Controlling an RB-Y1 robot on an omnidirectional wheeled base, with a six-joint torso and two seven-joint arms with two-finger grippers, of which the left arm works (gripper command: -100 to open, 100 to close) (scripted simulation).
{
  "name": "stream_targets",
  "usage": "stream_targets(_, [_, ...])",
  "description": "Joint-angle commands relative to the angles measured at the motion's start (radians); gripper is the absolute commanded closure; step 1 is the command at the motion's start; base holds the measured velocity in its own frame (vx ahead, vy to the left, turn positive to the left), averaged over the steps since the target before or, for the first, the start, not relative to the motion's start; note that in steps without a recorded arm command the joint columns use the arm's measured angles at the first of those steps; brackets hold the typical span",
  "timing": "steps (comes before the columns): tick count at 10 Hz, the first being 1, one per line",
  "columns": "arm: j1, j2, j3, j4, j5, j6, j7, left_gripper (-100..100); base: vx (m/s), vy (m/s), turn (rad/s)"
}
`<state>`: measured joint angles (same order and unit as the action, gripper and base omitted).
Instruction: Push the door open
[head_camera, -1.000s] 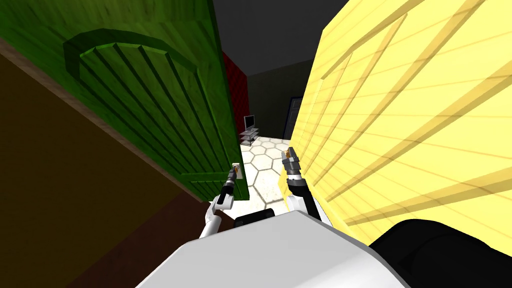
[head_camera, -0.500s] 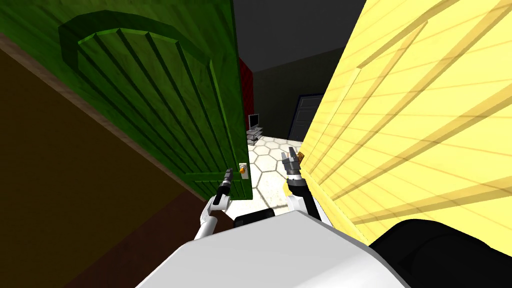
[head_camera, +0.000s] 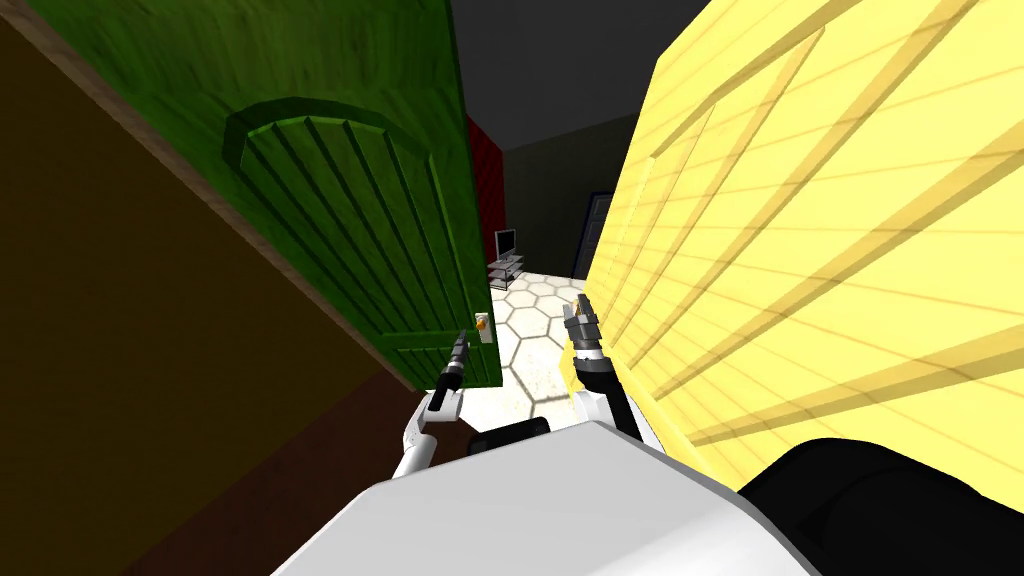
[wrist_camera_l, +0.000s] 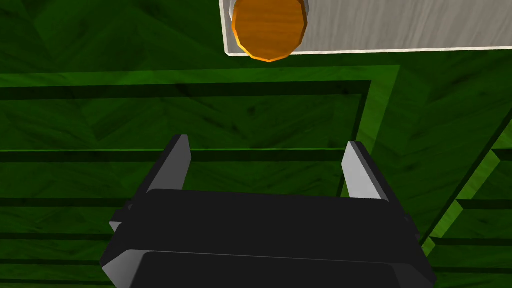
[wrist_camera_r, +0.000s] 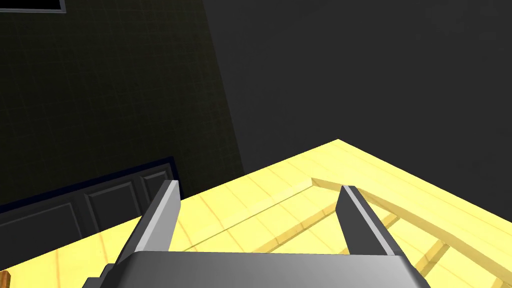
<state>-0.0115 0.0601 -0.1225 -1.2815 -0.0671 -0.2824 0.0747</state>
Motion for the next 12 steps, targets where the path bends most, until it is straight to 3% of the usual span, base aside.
stream_targets(1, [0.007,-0.009,-0.009,-0.007,0.002,0.001,0.005,-100,-0.249,-0.093,-0.011])
stream_targets(2, [0.012,-0.022,-0.018,-0.014,0.003,0.002,0.009,-100,-0.263,-0.071,0.007])
stream_targets(4, [0.004,-0.008,-0.008,0.001,0.002,-0.007,0.004,-100,-0.015,-0.030,-0.014])
stream_targets(11, [-0.010,-0.015,0.006,0.020,0.003,-0.020,-0.003,-100,0.185,-0.051,-0.014])
stream_targets(12, [-0.010,-0.015,0.006,0.020,0.003,-0.020,-0.003,100,-0.010,0.004,0.002])
